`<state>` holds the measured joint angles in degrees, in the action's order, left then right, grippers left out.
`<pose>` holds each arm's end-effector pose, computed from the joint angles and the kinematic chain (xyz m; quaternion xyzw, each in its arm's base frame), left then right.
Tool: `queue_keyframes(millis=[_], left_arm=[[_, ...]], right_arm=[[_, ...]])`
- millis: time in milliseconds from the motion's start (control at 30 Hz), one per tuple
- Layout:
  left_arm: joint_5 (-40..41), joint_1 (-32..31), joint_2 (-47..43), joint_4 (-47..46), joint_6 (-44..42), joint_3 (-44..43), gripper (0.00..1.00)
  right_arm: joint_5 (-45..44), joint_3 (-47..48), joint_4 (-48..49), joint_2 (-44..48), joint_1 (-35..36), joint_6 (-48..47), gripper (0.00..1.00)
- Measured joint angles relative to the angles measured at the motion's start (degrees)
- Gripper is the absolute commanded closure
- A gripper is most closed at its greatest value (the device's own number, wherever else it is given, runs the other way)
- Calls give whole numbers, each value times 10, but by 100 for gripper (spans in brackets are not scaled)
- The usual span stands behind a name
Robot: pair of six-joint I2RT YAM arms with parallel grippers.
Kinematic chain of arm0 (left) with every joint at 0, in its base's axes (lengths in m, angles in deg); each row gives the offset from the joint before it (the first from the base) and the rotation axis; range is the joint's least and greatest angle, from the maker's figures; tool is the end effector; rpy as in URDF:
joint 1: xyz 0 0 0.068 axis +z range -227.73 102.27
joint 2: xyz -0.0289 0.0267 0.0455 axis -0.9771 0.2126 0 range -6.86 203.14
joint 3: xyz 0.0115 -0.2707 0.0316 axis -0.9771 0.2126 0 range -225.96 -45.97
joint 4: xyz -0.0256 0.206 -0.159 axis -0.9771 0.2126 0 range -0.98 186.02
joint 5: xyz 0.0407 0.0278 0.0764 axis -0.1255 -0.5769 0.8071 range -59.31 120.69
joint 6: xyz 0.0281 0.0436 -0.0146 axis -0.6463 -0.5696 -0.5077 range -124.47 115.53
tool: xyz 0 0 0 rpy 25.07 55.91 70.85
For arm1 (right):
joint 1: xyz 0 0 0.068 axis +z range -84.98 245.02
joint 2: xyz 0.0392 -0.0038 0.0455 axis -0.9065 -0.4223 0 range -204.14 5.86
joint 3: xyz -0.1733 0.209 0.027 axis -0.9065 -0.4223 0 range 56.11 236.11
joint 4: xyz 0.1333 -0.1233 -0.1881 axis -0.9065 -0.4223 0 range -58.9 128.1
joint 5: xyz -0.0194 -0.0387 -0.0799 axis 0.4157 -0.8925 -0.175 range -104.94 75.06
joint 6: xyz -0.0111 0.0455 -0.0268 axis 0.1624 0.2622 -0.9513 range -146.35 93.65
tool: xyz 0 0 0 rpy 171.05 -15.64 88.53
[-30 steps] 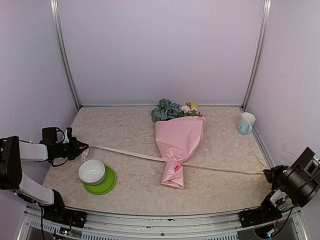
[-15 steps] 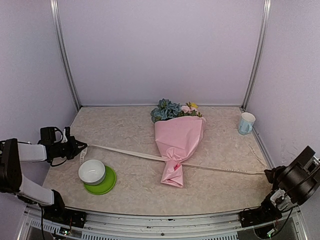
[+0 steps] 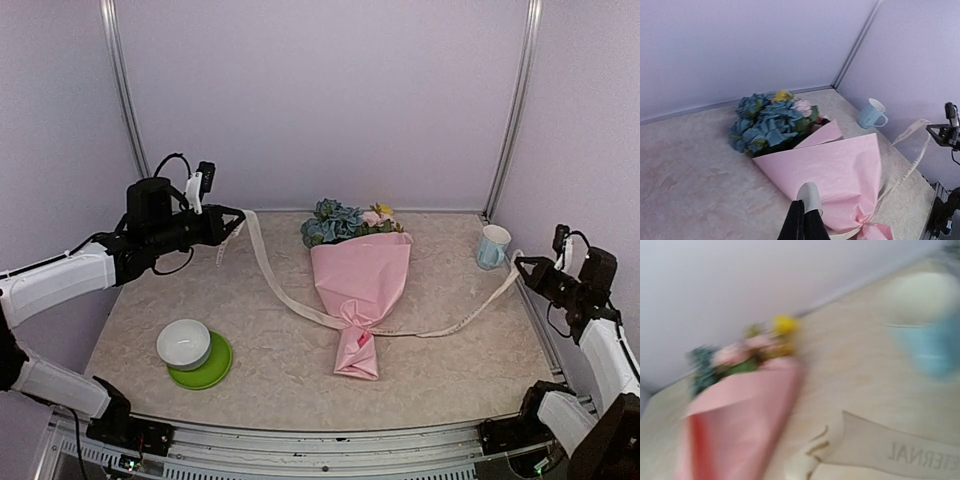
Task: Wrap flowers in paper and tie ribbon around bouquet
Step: Tie the ribbon around the folded bouquet.
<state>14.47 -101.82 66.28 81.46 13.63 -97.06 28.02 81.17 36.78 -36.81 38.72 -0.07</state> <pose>0.2678 -0.1306 0.3027 0.1272 0.7772 -0.3223 0.5253 0.1651 -0.0546 0.2429 0.1446 0.7732 0.2980 0.5408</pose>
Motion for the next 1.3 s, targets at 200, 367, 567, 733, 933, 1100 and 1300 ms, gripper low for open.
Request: queue_keyframes(millis=[200, 367, 567, 733, 933, 1100, 1300], left_arm=[[42, -145, 21, -1, -47, -57, 100], [73, -200, 41, 6, -67, -72, 100], [121, -166, 13, 16, -76, -54, 100], [136, -52, -51, 28, -62, 5, 100], [120, 93, -116, 29, -9, 99, 100], [101, 155, -151, 30, 33, 168, 100], [77, 194, -181, 28, 74, 220, 100]], right_arm=[[-35, 33, 33, -11, 205, 17, 100], [-68, 106, 57, -71, 367, 16, 100], [-112, 162, 15, -120, 406, -17, 100], [-136, 168, -43, -128, 332, -25, 100], [-157, 139, -103, -71, 125, 7, 100], [-106, 89, -127, -65, -48, 24, 100], [-7, 49, -155, -93, -182, 33, 100]])
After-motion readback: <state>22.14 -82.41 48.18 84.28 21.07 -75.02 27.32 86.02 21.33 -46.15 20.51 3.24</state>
